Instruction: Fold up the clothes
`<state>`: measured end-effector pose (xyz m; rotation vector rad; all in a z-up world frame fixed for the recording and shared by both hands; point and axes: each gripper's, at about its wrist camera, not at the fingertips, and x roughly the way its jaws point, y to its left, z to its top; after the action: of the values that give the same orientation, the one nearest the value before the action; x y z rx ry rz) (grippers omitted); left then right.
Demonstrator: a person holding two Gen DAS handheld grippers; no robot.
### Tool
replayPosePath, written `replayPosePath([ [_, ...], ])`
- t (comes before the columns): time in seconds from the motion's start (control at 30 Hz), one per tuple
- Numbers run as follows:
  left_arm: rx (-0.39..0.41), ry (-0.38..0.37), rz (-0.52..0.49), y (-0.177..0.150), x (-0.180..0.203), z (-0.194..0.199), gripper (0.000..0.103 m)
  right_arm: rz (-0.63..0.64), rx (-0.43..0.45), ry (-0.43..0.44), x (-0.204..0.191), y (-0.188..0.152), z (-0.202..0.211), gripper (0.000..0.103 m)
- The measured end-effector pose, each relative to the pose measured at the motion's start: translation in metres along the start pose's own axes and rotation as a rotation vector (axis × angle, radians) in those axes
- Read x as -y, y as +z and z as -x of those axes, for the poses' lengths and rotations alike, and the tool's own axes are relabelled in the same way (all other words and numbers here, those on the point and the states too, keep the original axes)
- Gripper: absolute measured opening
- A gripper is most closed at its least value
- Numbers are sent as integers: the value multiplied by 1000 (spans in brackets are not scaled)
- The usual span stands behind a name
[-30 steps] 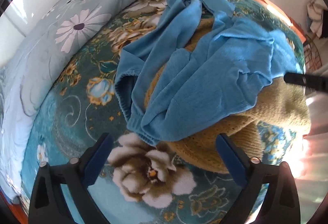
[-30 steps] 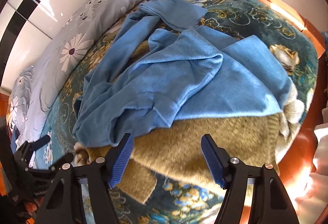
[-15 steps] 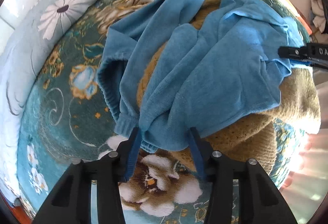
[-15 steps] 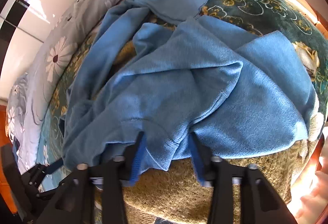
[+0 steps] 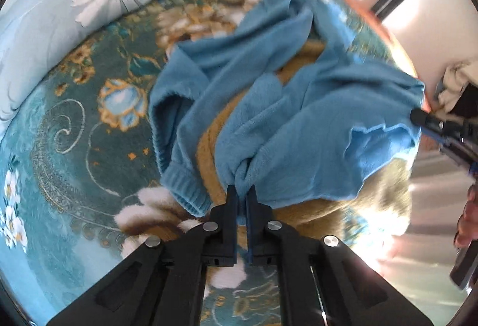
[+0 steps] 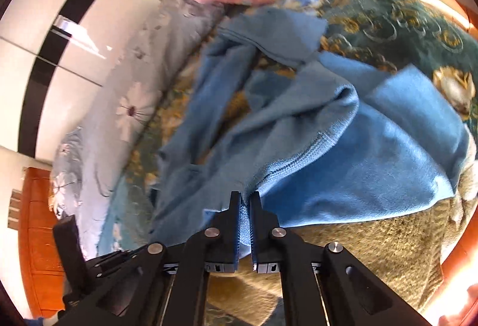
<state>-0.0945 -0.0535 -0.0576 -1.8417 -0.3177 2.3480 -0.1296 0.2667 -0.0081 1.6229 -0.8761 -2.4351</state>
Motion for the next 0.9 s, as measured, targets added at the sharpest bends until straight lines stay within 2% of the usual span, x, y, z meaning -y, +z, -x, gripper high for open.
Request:
replayPosePath([
  [0.2,94,-28,8,1,-2,44,4,98,23,64,-52,-11,37,6],
  [0.4,172,-22,58,-12,-36,93,4,213,5,116,-113,-41,62,6],
  [0.5,204,0,95,-28,-68,119,4,272,-17,152,-149,-65,66,6],
  [0.67,228,70,178,-66,-143,159,4,335,-92,219,-208,-117,54,6],
  [0.9,230,190,298,-131,-254,204,4,457,-287,304,-289,-207,3,6],
])
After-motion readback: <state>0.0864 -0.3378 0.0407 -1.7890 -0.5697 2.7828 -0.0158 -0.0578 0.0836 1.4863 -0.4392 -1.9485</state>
